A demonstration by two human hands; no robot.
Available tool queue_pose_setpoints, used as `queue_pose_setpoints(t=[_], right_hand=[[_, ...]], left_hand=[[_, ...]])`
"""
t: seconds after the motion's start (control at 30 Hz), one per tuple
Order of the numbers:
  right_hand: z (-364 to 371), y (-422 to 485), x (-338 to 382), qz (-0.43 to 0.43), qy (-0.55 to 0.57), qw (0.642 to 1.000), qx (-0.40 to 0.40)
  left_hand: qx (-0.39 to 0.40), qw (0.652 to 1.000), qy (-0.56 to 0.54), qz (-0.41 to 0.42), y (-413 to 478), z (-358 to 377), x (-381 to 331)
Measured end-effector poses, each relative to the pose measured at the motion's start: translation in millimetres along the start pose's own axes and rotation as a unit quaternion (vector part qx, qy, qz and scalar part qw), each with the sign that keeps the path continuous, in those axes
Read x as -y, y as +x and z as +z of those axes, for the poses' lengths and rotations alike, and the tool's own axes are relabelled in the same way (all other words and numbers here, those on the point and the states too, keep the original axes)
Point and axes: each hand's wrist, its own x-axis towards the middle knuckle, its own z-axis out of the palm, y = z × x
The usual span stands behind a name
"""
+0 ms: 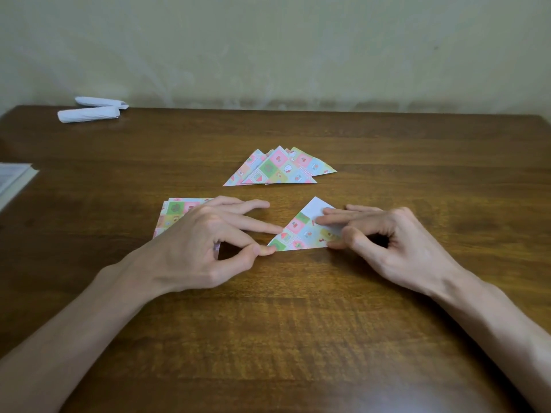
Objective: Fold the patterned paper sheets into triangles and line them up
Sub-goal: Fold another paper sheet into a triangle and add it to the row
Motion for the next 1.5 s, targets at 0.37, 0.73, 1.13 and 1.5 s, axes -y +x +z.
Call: queue_pose_setpoints(t=[0.37, 0.73, 1.13, 1.5], right_hand=[[1.1, -0.3, -1.6, -0.058, -0.07, 0.996, -0.027], [11.8, -2.0, 2.6, -0.058, -0.054, 0.996, 0.034], [12.8, 1.0, 2.5, -0.024, -0.088, 0.995, 0.027], [22.3, 3.6, 1.9, -0.051, -0.088, 0.995, 0.011]], left_hand=[[-0.069, 0.988, 0.137, 0.024, 0.8, -1.8, 2.4], [-0.088, 0.981, 0.165, 0.046, 10.8, 26.8, -14.9], [-0.121, 0.987, 0.082, -0.061, 13.0, 29.5, -13.3], [-0.081, 0.995, 0.022, -0.05, 15.6, 20.7, -18.6]])
